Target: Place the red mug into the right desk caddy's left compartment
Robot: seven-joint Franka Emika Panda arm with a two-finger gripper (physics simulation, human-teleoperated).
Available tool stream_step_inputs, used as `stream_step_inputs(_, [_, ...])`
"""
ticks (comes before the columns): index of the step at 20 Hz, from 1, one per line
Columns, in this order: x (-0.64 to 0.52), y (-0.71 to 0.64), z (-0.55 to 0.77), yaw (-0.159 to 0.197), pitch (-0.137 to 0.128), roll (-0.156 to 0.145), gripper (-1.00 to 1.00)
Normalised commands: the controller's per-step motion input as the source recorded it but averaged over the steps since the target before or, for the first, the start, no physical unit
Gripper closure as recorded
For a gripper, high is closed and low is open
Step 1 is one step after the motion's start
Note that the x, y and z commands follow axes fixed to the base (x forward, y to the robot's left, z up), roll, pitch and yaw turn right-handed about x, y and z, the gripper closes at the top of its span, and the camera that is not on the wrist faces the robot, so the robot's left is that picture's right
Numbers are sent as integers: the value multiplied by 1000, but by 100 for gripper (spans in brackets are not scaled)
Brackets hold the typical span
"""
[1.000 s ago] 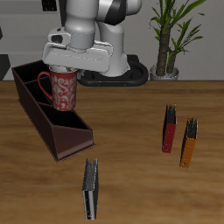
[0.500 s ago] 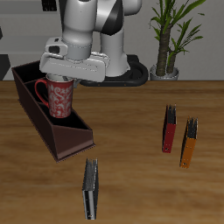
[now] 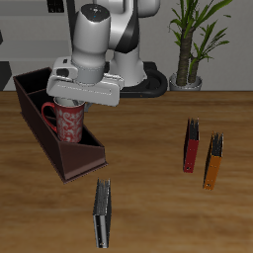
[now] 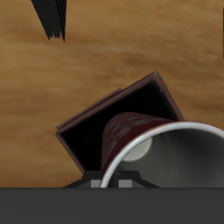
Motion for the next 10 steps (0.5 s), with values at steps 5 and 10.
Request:
stream_step_inputs(5, [67, -28, -234, -4, 36, 0, 100])
stream_step_inputs(10, [60, 12, -160, 14, 22, -1, 100])
